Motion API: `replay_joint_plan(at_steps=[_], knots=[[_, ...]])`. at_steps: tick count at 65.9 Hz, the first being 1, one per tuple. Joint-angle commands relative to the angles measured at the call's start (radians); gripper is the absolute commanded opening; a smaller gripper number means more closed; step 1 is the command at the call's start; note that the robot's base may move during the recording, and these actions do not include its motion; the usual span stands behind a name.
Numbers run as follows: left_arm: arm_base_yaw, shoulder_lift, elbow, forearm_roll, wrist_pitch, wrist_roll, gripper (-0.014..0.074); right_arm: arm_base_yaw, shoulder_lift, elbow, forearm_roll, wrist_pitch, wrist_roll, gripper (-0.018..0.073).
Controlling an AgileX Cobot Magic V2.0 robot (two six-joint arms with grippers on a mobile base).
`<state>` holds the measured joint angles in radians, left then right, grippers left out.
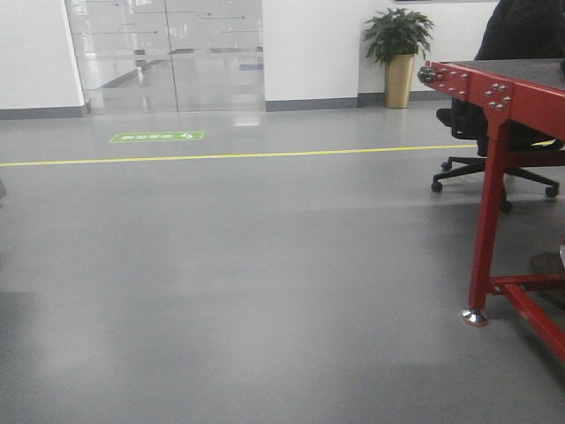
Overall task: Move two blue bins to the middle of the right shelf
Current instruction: 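Drive the base across the aisle to the other shelf rack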
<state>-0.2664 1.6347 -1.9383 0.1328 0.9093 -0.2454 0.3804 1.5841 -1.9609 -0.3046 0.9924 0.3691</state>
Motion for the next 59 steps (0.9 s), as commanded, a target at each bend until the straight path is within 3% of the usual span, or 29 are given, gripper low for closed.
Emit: replay_joint_plan(at_steps=[1,59], knots=[[0.002,-0.013,-0.017,0.011,-0.091,0.007,-0.0111,0.001,-0.023,-0.018,-0.011,-0.103,-0.014,-0.0163],[0.002,-0.013,-0.017,0.011,-0.091,0.007,-0.0111,0.001,-0.022,-0.018,-0.011,-0.103,-0.014,-0.0163]])
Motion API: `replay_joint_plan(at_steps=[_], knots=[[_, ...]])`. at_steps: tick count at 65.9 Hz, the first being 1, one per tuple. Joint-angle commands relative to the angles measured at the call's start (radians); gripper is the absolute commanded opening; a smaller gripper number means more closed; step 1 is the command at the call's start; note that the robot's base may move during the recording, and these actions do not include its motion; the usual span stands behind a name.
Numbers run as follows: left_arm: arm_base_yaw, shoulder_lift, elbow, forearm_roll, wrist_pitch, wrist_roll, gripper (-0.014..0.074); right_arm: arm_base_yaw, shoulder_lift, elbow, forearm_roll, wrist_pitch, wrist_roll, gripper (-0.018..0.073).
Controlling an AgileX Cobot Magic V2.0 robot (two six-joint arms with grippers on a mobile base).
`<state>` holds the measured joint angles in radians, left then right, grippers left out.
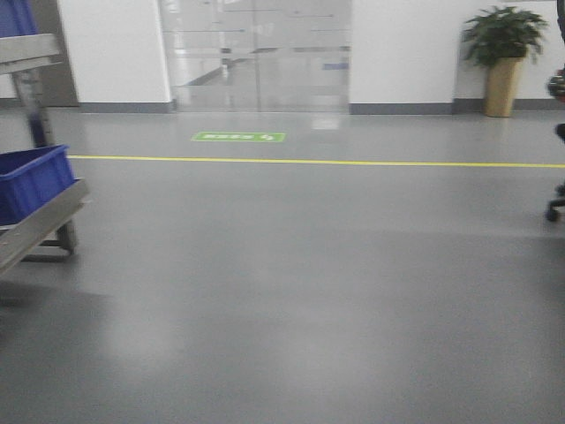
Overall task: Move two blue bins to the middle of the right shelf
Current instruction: 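Drive the base across the aisle to the other shelf rack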
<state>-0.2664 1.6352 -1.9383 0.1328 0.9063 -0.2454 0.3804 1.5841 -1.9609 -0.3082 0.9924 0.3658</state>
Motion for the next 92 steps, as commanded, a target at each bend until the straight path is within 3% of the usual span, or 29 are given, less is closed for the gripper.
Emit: replay_joint_plan(at_steps=[1,92], knots=[[0.002,-0.014,-0.017,0.011,-0.088,0.007,-0.0111,0.001,-0.022,-0.018,-0.007,-0.103,-0.011,-0.0163],[0.002,-0.014,-0.017,0.011,-0.088,0.007,-0.0111,0.001,-0.022,-0.018,-0.007,-0.103,-0.011,-0.0163]])
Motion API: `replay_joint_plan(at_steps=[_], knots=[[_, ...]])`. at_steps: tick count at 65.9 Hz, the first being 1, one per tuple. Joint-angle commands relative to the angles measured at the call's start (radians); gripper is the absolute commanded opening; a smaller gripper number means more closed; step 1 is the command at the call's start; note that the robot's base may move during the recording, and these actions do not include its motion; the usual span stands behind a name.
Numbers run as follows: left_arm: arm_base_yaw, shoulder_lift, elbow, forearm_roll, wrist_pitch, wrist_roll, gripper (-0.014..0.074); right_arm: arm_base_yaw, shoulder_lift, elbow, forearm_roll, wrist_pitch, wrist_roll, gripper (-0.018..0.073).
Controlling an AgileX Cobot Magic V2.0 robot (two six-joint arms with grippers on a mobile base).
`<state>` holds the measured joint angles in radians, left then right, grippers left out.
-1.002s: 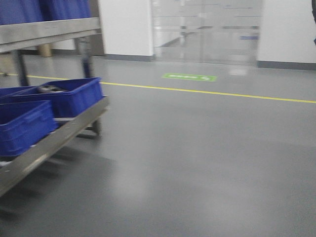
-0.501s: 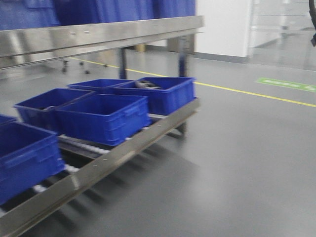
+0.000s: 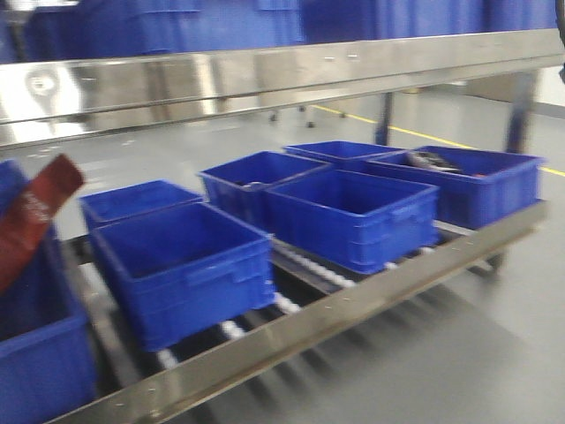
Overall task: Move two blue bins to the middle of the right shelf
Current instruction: 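Drive the base across the aisle to the other shelf rack, then push the held light-blue bin forward onto the upper shelf rollers with both grippers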
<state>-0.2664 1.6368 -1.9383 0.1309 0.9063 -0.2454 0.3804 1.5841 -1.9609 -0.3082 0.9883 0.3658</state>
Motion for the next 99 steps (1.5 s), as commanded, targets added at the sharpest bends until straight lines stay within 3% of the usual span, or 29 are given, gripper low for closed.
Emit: replay_joint_plan(at_steps=[1,99], knots=[[0.002,-0.016,-0.017,0.013,-0.088,0.007,-0.0111,0.001,-0.022,-0.018,-0.007,-0.099,-0.011,-0.0163],[0.002,-0.016,-0.017,0.013,-0.088,0.007,-0.0111,0.001,-0.022,-0.018,-0.007,-0.099,-0.011,-0.0163]])
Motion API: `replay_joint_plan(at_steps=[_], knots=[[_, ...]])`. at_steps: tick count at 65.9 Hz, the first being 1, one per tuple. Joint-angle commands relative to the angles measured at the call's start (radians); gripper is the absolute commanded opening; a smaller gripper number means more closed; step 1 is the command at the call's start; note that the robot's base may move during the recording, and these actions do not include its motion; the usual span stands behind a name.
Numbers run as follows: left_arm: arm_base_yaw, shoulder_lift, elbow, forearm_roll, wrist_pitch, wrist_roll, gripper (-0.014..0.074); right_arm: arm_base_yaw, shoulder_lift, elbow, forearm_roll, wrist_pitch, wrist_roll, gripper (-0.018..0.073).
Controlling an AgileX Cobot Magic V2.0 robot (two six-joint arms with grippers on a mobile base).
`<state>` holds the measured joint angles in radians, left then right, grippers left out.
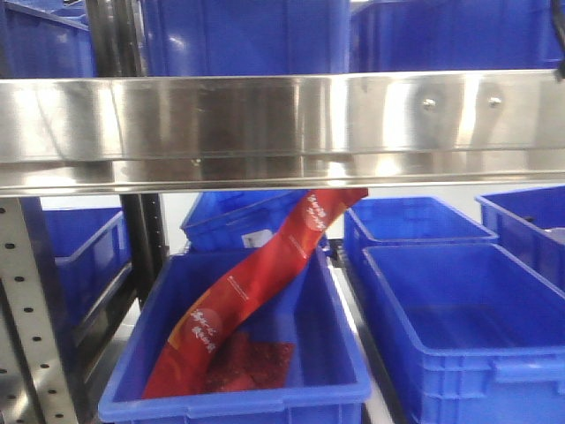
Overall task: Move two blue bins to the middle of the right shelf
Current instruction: 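Push the held light-blue bin forward onto the upper shelf rollers with both grippers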
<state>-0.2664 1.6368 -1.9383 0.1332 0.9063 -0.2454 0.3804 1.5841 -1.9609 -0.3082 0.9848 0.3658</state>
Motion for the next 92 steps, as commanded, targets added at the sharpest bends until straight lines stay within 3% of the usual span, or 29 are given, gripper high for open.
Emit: replay_joint_plan(at_steps=[1,92], knots=[[0.002,-0.016,-0.017,0.01,-0.088,0.007,-0.0111,0.001,-0.022,-0.018,-0.007,-0.096,-0.011,-0.0163],[0.002,-0.016,-0.017,0.008,-0.054,0.007,-0.0111,0.001,-0.02,-0.018,-0.002,-0.109,-0.011,-0.0163]])
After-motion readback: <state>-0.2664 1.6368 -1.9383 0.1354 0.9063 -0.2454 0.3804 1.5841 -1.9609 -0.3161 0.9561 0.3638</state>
